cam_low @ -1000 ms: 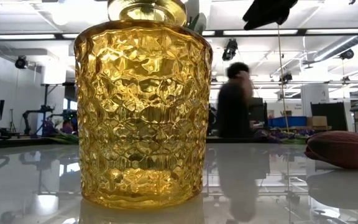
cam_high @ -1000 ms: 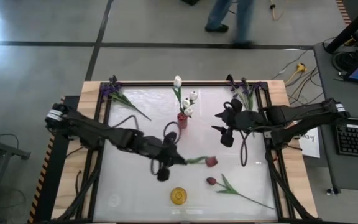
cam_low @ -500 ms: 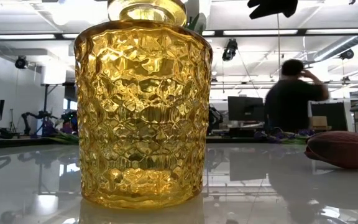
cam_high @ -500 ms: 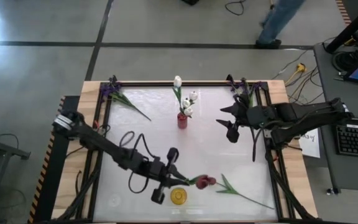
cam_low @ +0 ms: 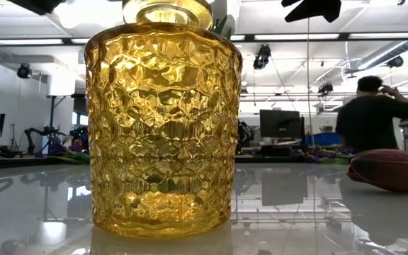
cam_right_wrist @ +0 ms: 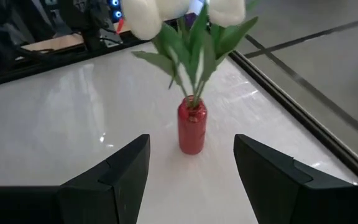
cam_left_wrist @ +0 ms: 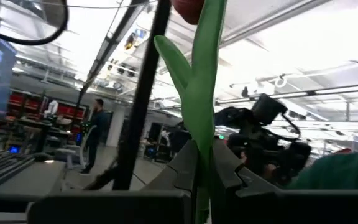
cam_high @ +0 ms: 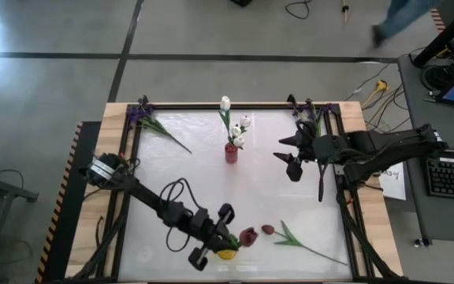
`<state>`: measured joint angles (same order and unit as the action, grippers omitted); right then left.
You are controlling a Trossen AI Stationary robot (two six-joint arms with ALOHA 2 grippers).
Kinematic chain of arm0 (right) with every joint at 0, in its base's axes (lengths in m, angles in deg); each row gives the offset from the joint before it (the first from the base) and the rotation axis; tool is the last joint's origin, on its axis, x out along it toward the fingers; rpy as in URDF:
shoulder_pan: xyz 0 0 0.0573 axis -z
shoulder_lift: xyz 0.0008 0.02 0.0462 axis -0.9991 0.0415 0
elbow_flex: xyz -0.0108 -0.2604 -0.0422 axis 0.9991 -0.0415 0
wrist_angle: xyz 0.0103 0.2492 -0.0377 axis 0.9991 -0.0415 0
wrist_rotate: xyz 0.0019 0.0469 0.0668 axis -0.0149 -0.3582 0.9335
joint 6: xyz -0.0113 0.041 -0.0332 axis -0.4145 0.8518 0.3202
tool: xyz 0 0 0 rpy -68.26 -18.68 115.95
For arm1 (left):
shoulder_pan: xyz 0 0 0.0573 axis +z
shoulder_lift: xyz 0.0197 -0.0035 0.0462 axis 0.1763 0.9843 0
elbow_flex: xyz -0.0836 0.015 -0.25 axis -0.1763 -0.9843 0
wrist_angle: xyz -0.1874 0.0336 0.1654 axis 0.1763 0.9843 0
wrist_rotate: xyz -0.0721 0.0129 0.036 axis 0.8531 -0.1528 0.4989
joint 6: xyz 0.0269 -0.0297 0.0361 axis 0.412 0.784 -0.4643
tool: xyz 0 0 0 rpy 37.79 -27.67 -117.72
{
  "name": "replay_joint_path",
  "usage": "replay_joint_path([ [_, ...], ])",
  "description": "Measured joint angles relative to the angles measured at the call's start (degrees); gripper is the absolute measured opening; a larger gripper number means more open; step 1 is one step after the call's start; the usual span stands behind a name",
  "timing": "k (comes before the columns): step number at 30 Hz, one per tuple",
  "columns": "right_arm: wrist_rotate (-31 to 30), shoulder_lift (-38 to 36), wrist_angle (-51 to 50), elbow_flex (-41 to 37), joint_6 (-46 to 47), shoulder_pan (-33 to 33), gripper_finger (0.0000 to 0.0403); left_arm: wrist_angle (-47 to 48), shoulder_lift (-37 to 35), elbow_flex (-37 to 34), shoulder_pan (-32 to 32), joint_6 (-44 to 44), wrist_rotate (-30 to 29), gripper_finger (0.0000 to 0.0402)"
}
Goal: Sort flowers into vase by color
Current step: Put the left red tulip into the yellow vase
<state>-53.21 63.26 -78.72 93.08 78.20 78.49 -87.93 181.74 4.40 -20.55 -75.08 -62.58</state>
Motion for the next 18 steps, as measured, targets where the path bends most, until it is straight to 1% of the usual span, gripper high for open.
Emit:
replay_joint_path([
  [5, -0.06, 0.4, -0.02, 0.0, 1.62, -2.4, 0.0224, 0.63, 0.42, 0.0, -1.19, -1.73, 0.07, 0.0],
  [9, -0.06, 0.81, -0.43, -0.02, 3.25, -4.89, 0.0224, 0.71, 2.07, 0.0, -1.17, -1.76, -0.77, 0.0],
  [12, -0.01, 1.24, -1.96, -0.02, 3.97, -7.26, 0.0224, 0.74, 3.49, -0.04, -1.17, -1.36, -1.11, 0.0],
  [18, -0.06, 1.28, -6.23, -0.06, 9.2, -11.6, 0.0224, 0.19, 4.28, -0.83, -1.17, -0.52, -1.13, 0.0],
])
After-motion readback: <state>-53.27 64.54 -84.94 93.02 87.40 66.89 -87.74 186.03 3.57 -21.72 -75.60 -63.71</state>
